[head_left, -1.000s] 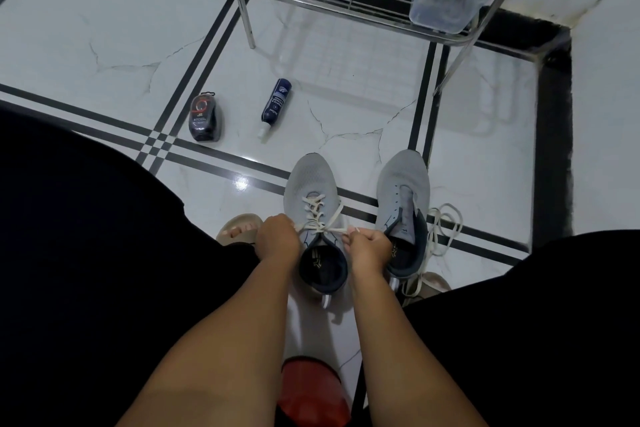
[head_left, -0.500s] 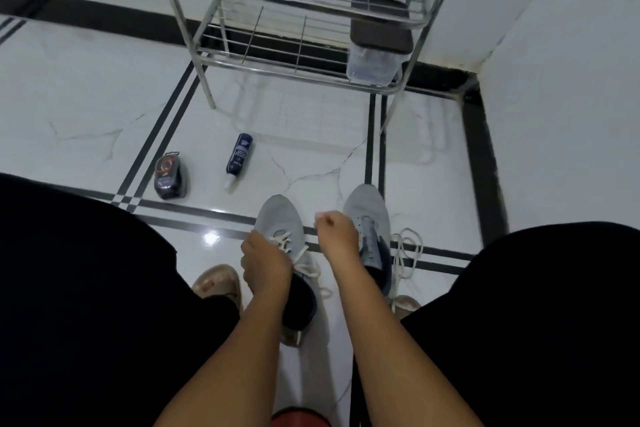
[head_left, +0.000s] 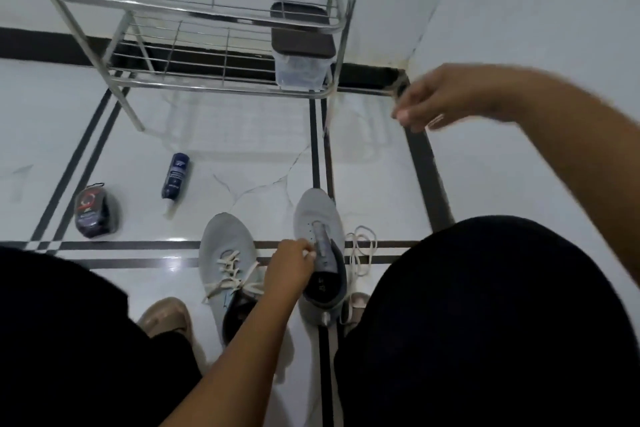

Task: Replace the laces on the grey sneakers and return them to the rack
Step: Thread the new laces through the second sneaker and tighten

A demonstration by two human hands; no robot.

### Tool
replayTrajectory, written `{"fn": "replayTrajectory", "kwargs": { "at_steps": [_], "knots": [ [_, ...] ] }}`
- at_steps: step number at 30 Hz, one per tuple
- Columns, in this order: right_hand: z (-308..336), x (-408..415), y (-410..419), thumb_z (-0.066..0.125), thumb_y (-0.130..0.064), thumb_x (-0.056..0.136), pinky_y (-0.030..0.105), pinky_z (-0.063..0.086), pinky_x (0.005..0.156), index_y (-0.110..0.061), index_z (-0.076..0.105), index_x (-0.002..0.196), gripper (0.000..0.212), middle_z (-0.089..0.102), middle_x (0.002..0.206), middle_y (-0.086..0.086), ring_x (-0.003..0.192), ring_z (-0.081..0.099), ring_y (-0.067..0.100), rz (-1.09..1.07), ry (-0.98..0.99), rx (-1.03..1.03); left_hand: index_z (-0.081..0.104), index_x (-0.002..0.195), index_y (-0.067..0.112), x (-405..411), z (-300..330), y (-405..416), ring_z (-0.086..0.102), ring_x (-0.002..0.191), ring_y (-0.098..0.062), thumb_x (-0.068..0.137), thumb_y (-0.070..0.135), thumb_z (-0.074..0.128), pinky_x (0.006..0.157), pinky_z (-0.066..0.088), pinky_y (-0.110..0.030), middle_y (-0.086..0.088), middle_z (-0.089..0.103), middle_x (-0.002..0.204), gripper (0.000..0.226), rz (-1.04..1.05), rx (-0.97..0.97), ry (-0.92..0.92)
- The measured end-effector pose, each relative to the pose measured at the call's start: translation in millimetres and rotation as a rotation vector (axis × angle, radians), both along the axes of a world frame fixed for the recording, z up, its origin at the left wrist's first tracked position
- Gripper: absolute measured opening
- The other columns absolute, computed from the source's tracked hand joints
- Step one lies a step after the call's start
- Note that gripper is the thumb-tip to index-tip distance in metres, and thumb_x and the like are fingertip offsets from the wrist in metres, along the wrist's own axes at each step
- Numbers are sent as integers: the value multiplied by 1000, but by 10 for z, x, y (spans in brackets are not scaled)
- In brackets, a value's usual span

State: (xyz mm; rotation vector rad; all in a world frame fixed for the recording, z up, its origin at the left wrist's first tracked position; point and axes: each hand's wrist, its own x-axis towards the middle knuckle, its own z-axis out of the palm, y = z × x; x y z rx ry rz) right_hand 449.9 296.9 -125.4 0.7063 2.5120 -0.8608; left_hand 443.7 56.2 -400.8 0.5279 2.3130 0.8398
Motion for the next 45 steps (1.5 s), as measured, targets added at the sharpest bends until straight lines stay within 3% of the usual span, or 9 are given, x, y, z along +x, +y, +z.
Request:
{"fn": "replayTrajectory", "kwargs": {
  "at_steps": [9, 14, 26, 31, 35, 37, 40, 42, 45],
  "knots": [
    [-2883, 1051, -473, 75, -32, 79, 24, 48, 78, -23, 70, 96, 20, 61, 93, -8, 88, 61, 11, 62, -302, -169, 62, 128, 21, 79, -518, 4, 45, 132, -22, 98, 14, 50, 105, 38, -28, -3, 40, 149, 33, -206, -35, 60],
    [-3305, 1226, -855, 64, -23, 88, 32, 46, 84, -10, 64, 105, 21, 51, 116, 8, 105, 55, 26, 166, -366, -83, 72, 111, 18, 62, -601, -55, 59, 116, -26, 91, 20, 49, 96, 50, -38, -7, 57, 134, 30, -173, 41, 134],
    [-3426, 1249, -585, 61, -13, 85, 35, 54, 77, -15, 62, 90, 6, 63, 98, 4, 89, 65, 22, -14, -257, -169, 70, 110, 16, 85, -598, -104, 58, 115, -17, 92, 24, 47, 89, 51, -32, 1, 58, 132, 31, -147, 85, 192],
    [-3129, 1092, -353, 44, -5, 97, 29, 56, 62, -23, 57, 94, 22, 69, 81, 9, 65, 68, 18, -673, 112, -575, 66, 94, 23, 70, -509, 17, 49, 117, -4, 89, 19, 57, 85, 48, -29, 10, 51, 129, 12, -97, 150, 188],
    [-2885, 872, -171, 38, 7, 98, 35, 55, 90, -6, 61, 116, 32, 70, 114, 10, 104, 69, 22, -944, 347, -1232, 52, 112, 27, 1, -462, 244, 54, 111, -10, 91, 30, 57, 90, 51, -41, 11, 52, 121, 21, 56, 109, 68],
    [-2838, 785, -96, 50, 2, 96, 31, 56, 88, -7, 63, 115, 25, 72, 108, 7, 99, 70, 17, -872, 360, -1103, 47, 123, 19, -81, -482, 365, 51, 114, -15, 90, 32, 62, 90, 46, -32, 3, 49, 126, 39, 26, -40, 57],
    [-2881, 650, -13, 67, -27, 90, 20, 50, 67, -15, 72, 86, 14, 70, 75, -1, 64, 64, 6, -644, 330, -341, 44, 127, 13, -156, -485, 447, 49, 109, -21, 91, 19, 58, 79, 38, -27, -6, 44, 129, 39, -47, -178, 70],
    [-2925, 563, 15, 65, -35, 90, 12, 41, 66, -17, 72, 82, 21, 62, 84, -1, 72, 56, 5, -519, 377, -29, 44, 125, 13, -155, -477, 425, 52, 99, -23, 91, 10, 52, 73, 38, -30, -7, 45, 125, 35, -57, -205, 67],
    [-2972, 486, -38, 59, -24, 95, 5, 41, 62, -15, 72, 97, 16, 65, 90, -4, 70, 58, 1, -559, 464, -169, 43, 116, 15, -103, -454, 343, 52, 87, -23, 90, 13, 52, 69, 41, -33, -3, 46, 112, 28, -58, -271, 38]
  ]
}}
